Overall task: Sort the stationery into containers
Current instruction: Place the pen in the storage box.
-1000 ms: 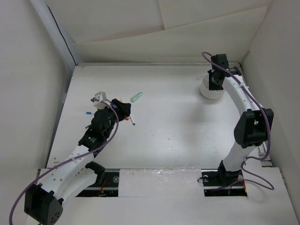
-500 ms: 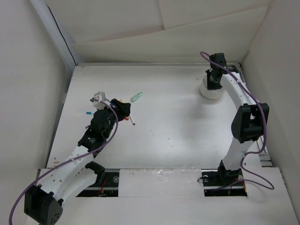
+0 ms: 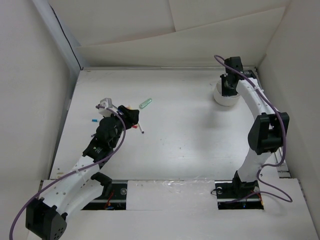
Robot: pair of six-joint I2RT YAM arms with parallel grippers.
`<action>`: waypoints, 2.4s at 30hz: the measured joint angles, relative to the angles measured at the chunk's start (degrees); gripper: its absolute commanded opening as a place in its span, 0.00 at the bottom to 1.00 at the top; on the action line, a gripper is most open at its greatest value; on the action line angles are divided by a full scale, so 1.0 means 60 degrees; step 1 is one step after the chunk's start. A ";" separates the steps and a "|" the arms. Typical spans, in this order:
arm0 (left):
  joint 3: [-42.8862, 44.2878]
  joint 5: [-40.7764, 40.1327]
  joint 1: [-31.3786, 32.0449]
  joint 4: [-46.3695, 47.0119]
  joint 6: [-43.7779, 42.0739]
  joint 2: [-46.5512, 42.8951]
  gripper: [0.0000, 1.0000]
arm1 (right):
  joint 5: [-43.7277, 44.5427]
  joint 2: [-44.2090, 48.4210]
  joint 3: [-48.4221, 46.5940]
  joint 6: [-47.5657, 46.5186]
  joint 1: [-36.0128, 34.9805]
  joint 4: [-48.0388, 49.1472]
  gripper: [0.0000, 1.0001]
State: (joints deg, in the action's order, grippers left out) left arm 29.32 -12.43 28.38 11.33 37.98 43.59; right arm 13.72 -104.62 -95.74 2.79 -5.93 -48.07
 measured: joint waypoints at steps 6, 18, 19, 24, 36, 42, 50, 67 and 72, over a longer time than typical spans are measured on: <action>0.0000 0.0000 0.0000 -0.0004 0.0000 -0.0087 0.58 | 0.0000 0.0022 -0.0146 0.0000 -0.0004 -0.0066 0.13; 0.0000 0.0000 0.0000 -0.0004 0.0000 -0.0113 0.58 | 0.0015 -0.0401 -0.0430 0.0004 -0.0004 -0.0251 0.13; 0.0000 0.0000 0.0000 -0.0004 0.0000 -0.0113 0.58 | 0.0015 -0.0492 -0.0488 0.0004 -0.0004 -0.0251 0.13; 0.0000 0.0000 0.0000 -0.0004 0.0000 -0.0113 0.58 | 0.0047 -0.0696 -0.0517 0.0004 -0.0004 -0.0288 0.13; 0.0000 -0.0007 0.0000 -0.0007 0.0000 -0.0189 0.58 | 0.0200 -0.0882 -0.0772 0.0193 -0.0011 -0.0346 0.20; 0.0000 -0.0007 0.0000 -0.0011 0.0000 -0.0189 0.58 | 0.0379 -0.0885 -0.0878 0.0481 -0.0015 -0.0255 0.28; 0.0000 -0.0036 0.0000 -0.0022 0.0000 -0.0299 0.58 | 0.0583 -0.0885 -0.0936 0.0765 -0.0015 -0.0084 0.32; 0.0000 -0.0051 0.0000 -0.0076 0.0000 -0.0375 0.58 | 0.0925 -0.0918 -0.1009 0.0794 -0.0160 0.0109 0.49; 0.0000 -0.0051 0.0000 -0.0073 0.0000 -0.0375 0.58 | 0.1155 -0.0965 -0.1147 0.0783 -0.0364 0.0168 0.50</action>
State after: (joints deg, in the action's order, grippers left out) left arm 29.32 -12.73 28.38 10.90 37.98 41.34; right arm 20.64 -110.41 -102.63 7.49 -8.12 -47.07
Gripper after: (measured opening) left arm 0.584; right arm 0.502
